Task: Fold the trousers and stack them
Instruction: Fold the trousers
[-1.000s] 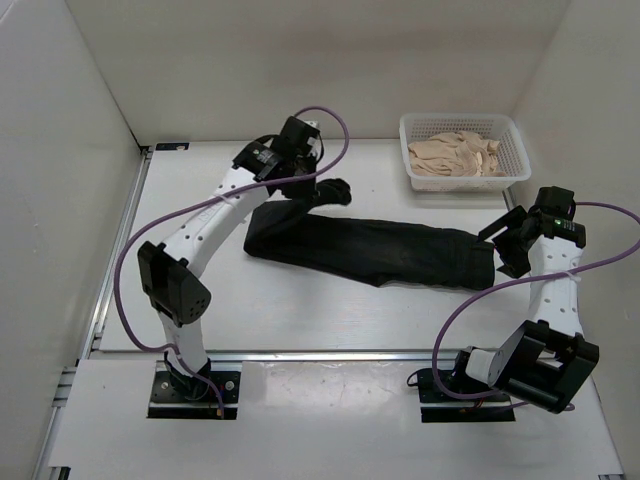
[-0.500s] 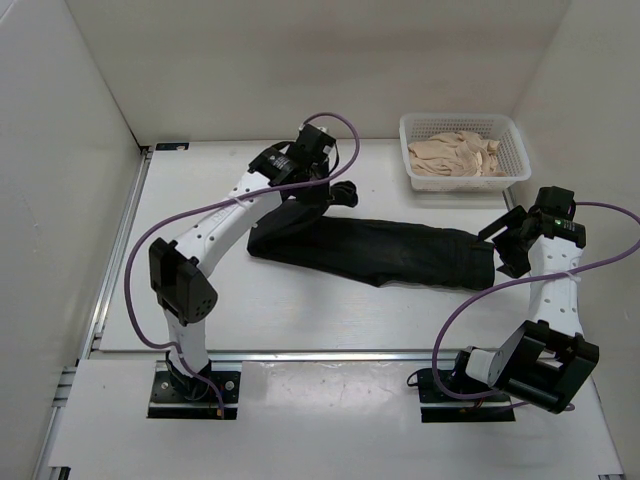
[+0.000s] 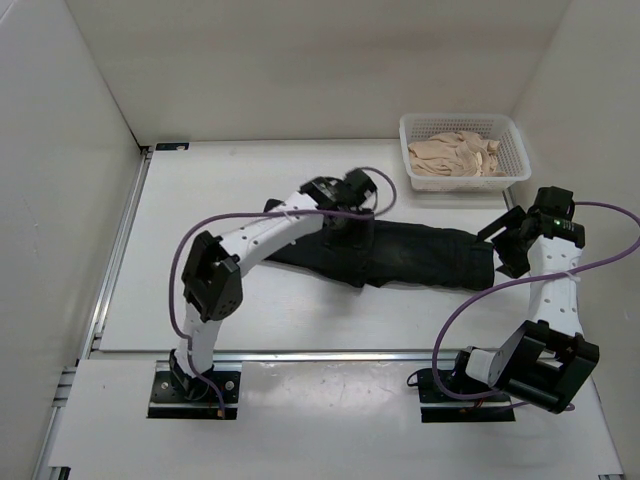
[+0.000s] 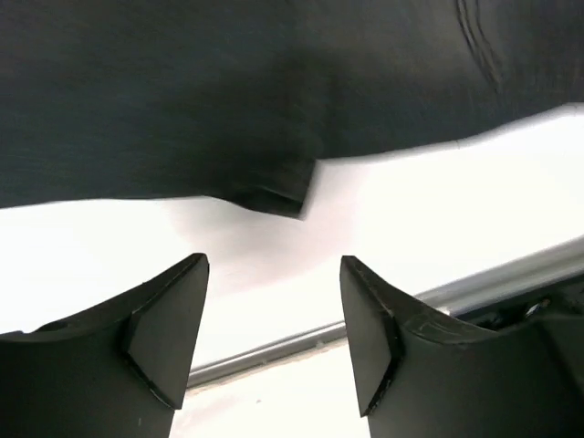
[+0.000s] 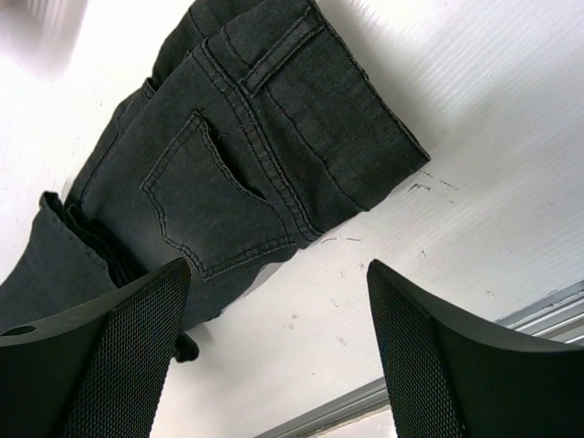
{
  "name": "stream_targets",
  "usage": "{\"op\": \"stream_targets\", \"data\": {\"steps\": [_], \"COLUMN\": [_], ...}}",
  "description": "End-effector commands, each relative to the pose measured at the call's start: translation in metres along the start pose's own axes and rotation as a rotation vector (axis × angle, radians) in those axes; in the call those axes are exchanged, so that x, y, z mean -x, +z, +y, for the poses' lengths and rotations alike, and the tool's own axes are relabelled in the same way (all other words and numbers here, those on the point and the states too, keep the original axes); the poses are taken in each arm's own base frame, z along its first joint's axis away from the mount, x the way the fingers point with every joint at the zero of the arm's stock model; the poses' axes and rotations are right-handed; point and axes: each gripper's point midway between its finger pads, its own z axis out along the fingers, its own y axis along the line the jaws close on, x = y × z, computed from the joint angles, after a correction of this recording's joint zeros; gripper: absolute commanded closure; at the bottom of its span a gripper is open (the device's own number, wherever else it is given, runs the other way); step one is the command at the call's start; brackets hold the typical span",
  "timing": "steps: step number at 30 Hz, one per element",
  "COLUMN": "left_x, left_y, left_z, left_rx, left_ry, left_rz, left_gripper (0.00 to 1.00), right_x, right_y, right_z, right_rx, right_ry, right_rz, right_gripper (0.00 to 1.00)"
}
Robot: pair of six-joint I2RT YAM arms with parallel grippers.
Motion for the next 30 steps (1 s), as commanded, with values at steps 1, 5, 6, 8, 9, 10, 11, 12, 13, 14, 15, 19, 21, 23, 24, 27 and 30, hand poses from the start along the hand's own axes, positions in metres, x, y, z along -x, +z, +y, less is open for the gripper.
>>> {"op": "stream_targets", "data": {"steps": [1,5,6,8,9,10,11,12,13,14,15,19,21,23,24,27,30], "left_x": [0.075,0.114,0.111,0.110,0.100,0.102,0.099,0.091,0.089,0.082,0.080,0.063,0.054,0.045,0.043,0.034,0.033], "left_y": [-0.090,-0.119,-0.117,-0.108,-0.091,-0.080,-0.069,-0.056,-0.039,-0.029,-0.021,0.007,0.024,0.042,0.046,0.062,0.068], "left_z": [0.045,0.125,0.144,0.181,0.209,0.221,0.233,0.248,0.253,0.253,0.253,0.255,0.256,0.268,0.273,0.286,0.286], "left_rx": [-0.021,0.095,0.123,0.174,0.161,0.143,0.143,0.140,0.131,0.122,0.114,0.069,0.060,0.115,0.143,0.188,0.180], "left_ry": [-0.080,-0.183,-0.215,-0.255,-0.280,-0.290,-0.318,-0.325,-0.321,-0.311,-0.289,-0.264,-0.260,-0.276,-0.286,-0.321,-0.323], "left_rz": [-0.232,-0.341,-0.327,-0.312,-0.247,-0.233,-0.206,-0.166,-0.130,-0.094,-0.079,-0.011,0.032,0.068,0.075,0.093,0.101], "left_gripper": [0.29,0.57,0.61,0.59,0.54,0.48,0.39,0.36,0.32,0.22,0.21,0.21,0.21,0.24,0.26,0.32,0.42], "right_x": [-0.003,-0.009,-0.007,-0.006,-0.006,-0.006,-0.006,-0.008,-0.008,-0.008,-0.009,-0.009,-0.009,-0.009,-0.009,-0.009,-0.009], "right_y": [-0.006,-0.008,-0.011,-0.016,-0.016,-0.016,-0.016,-0.016,-0.016,-0.016,-0.016,-0.018,-0.018,-0.018,-0.018,-0.018,-0.018], "right_z": [0.009,0.022,0.027,0.029,0.029,0.029,0.029,0.031,0.031,0.031,0.032,0.033,0.033,0.033,0.033,0.033,0.033], "right_rx": [0.044,0.081,0.092,0.095,0.095,0.095,0.095,0.098,0.099,0.099,0.107,0.107,0.107,0.107,0.107,0.107,0.107], "right_ry": [-0.035,-0.100,-0.110,-0.130,-0.139,-0.139,-0.139,-0.147,-0.147,-0.147,-0.147,-0.148,-0.148,-0.148,-0.148,-0.148,-0.148], "right_rz": [-0.004,0.004,-0.003,-0.016,-0.016,-0.016,-0.016,-0.013,-0.013,-0.013,-0.007,-0.007,-0.007,-0.007,-0.007,-0.007,-0.007], "right_gripper": [0.17,0.17,0.18,0.18,0.18,0.18,0.18,0.18,0.18,0.18,0.18,0.18,0.18,0.18,0.18,0.18,0.17]}}
